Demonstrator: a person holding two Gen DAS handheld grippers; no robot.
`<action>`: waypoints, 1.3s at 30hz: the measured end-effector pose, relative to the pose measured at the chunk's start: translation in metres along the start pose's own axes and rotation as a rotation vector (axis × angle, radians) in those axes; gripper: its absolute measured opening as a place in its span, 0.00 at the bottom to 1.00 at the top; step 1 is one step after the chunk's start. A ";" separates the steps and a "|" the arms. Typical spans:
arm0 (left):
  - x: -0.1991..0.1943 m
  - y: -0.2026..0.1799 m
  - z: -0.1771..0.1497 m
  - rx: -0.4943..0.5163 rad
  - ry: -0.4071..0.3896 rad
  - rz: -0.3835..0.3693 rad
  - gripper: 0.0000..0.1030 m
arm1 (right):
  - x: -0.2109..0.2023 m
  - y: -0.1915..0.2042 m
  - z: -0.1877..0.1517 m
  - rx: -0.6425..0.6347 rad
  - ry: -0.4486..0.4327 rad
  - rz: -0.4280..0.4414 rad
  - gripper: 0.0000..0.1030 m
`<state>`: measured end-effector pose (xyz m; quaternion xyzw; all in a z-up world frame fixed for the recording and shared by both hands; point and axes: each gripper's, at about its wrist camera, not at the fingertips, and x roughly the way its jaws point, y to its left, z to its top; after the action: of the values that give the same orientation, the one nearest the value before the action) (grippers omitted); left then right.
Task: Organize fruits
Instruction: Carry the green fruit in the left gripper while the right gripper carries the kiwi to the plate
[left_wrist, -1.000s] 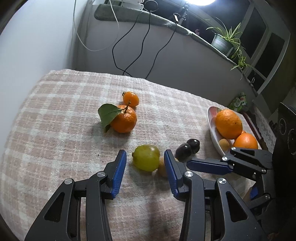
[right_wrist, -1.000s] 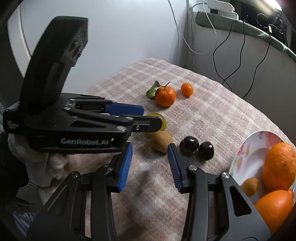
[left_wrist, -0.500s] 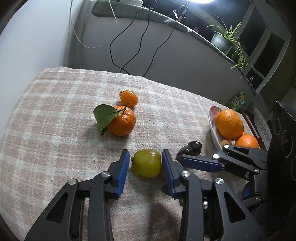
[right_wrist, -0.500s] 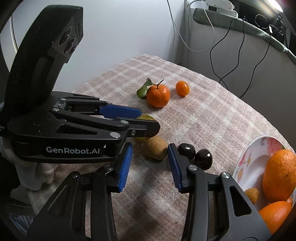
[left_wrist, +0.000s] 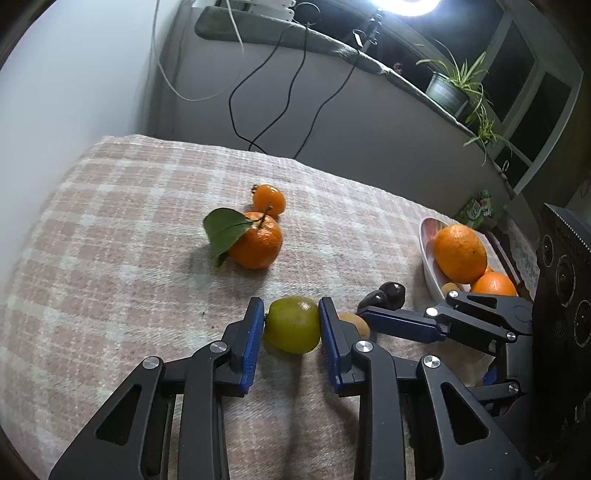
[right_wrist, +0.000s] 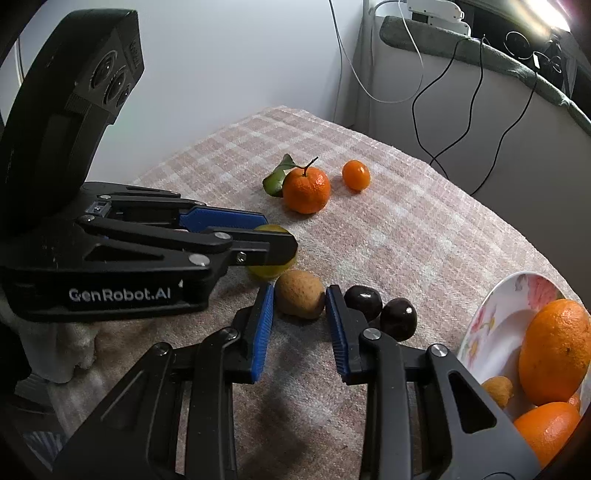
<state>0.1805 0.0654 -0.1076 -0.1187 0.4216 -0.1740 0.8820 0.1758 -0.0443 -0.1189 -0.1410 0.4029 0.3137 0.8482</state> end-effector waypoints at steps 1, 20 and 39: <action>-0.001 0.001 0.000 -0.004 -0.002 0.002 0.28 | -0.001 0.000 0.000 0.003 -0.003 0.003 0.29; -0.027 -0.012 -0.006 -0.018 -0.053 0.000 0.28 | -0.054 -0.004 -0.012 0.070 -0.106 0.047 0.29; -0.011 -0.099 -0.004 0.104 -0.069 -0.097 0.28 | -0.097 -0.082 -0.015 0.127 -0.102 -0.057 0.29</action>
<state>0.1502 -0.0208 -0.0673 -0.0990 0.3749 -0.2337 0.8916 0.1732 -0.1553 -0.0546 -0.0823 0.3739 0.2702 0.8834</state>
